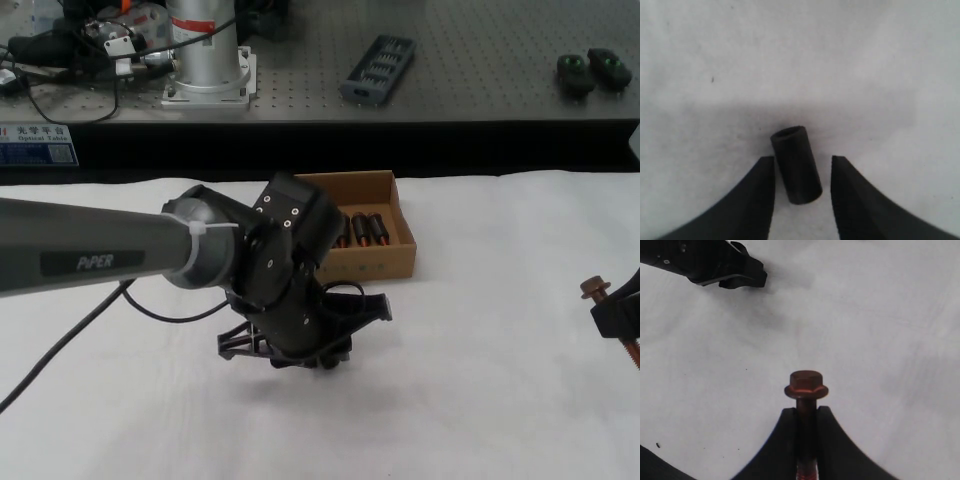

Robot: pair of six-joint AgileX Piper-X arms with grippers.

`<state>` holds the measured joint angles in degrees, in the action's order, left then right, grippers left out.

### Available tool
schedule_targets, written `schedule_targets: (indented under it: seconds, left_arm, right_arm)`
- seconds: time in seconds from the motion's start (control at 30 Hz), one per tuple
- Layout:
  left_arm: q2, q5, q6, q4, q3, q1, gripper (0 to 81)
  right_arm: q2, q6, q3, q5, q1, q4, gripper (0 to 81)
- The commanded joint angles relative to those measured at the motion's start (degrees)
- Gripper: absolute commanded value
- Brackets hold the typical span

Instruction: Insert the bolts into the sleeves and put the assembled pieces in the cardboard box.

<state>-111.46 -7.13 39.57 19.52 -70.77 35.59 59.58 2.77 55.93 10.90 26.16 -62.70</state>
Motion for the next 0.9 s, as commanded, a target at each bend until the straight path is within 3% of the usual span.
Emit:
schedule_targets:
  seconds: [0.0, 0.17, 0.4, 0.57, 0.73, 0.87]
  left_arm:
    - [-0.2, 1.5, 2.6, 1.4, -0.6, 0.2, 27.9]
    - [-0.2, 1.9, 2.2, 3.3, -0.6, 0.2, 25.6]
    - [-0.7, 1.5, 2.0, 3.2, -0.6, 0.2, 16.1]
    - [-1.1, -2.5, 2.0, 4.3, -0.6, 0.2, 1.4]
    - [-0.1, -6.6, 1.5, 3.9, -0.6, 0.2, 0.6]
    - [2.9, -6.5, -9.7, 4.4, -0.6, 0.2, 0.6]
  right_arm:
    - [-0.5, 1.1, 0.1, 0.3, -0.3, 0.5, 2.5]
    - [-0.5, 1.1, 0.1, 0.3, -0.3, 0.5, 2.5]
    - [-0.5, 1.1, 0.1, 0.3, -0.3, 0.5, 2.5]
    - [-0.5, 1.1, 0.1, 0.3, -0.3, 0.5, 2.5]
    - [-0.5, 1.1, 0.1, 0.3, -0.3, 0.5, 2.5]
    - [-0.5, 1.1, 0.1, 0.3, -0.3, 0.5, 2.5]
